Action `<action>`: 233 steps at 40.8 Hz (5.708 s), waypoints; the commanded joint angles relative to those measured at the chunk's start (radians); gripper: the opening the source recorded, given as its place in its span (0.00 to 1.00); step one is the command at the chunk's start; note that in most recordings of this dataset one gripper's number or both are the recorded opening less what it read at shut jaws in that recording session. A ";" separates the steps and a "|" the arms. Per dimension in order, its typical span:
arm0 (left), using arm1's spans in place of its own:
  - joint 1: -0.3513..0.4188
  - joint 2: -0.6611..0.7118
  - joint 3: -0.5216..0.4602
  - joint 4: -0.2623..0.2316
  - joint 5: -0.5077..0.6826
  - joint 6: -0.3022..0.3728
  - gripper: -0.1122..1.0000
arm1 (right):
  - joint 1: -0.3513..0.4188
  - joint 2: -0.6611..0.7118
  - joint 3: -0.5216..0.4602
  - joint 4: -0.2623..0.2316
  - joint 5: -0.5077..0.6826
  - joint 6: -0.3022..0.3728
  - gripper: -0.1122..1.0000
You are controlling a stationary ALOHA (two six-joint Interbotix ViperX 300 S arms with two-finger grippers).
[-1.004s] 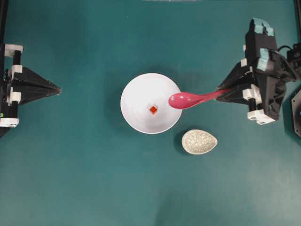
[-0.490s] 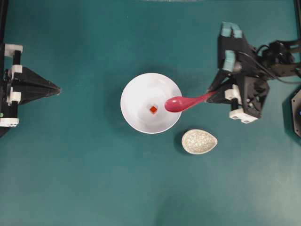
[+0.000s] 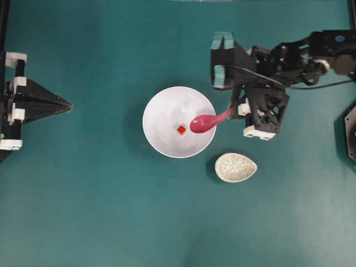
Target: Grip the spoon and scoop the red block from the bowl with right arm.
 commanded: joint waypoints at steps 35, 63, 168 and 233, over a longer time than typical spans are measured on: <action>0.002 0.003 -0.025 0.002 -0.005 0.005 0.10 | -0.002 0.109 -0.098 -0.043 0.038 -0.002 0.32; 0.002 0.003 -0.025 0.002 -0.005 0.005 0.10 | 0.023 0.166 -0.123 -0.043 0.038 -0.002 0.32; 0.002 0.003 -0.026 0.002 -0.006 0.005 0.10 | 0.023 0.184 -0.100 -0.043 -0.236 0.078 0.32; 0.002 0.003 -0.026 0.002 -0.005 0.005 0.10 | 0.031 0.005 0.003 -0.040 -0.210 0.100 0.32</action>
